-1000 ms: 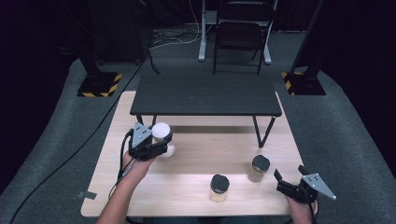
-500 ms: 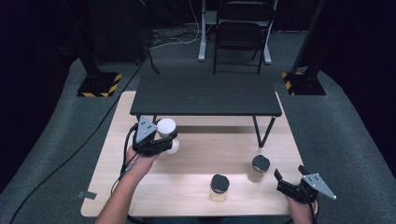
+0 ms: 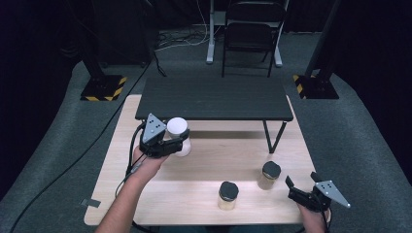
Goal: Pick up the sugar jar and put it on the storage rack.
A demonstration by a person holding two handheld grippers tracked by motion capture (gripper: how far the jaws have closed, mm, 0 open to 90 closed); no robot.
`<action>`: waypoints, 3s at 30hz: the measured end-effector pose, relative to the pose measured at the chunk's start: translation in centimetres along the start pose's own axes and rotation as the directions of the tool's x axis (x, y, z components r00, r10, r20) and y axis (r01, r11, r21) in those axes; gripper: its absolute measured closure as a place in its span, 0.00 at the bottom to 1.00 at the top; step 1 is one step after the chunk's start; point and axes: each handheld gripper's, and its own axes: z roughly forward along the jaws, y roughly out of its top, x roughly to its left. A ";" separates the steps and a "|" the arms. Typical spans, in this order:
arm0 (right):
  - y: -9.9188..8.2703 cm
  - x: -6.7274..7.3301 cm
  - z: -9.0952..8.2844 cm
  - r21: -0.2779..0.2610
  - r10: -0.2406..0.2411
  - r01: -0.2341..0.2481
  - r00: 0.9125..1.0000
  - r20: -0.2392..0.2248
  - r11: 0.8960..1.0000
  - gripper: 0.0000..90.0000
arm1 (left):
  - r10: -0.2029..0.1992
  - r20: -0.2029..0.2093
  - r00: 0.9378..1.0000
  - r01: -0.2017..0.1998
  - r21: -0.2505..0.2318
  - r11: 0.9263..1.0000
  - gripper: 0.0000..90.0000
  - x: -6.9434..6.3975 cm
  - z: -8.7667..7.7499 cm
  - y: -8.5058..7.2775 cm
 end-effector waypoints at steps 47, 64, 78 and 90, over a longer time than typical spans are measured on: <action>0.0 0.0 0.0 0.000 -0.007 0.007 1.000 -0.015 1.000 0.00 | 0.006 0.051 0.999 -0.003 -0.075 0.997 0.37 -1.0 0.2 7.6; 0.0 0.0 0.0 -0.006 0.000 0.000 1.000 -0.010 1.000 0.00 | 0.031 0.029 0.999 -0.028 -0.107 0.994 0.37 -2.4 0.6 9.6; 0.0 0.0 -0.1 -0.009 0.004 -0.004 1.000 -0.012 1.000 0.00 | 0.015 0.030 0.999 -0.011 -0.130 0.991 0.37 -2.3 1.3 11.2; -0.1 -0.1 -0.1 -0.012 0.009 -0.009 1.000 -0.016 1.000 0.00 | 0.022 -0.004 1.000 -0.022 -0.118 0.993 0.37 -1.7 3.0 12.1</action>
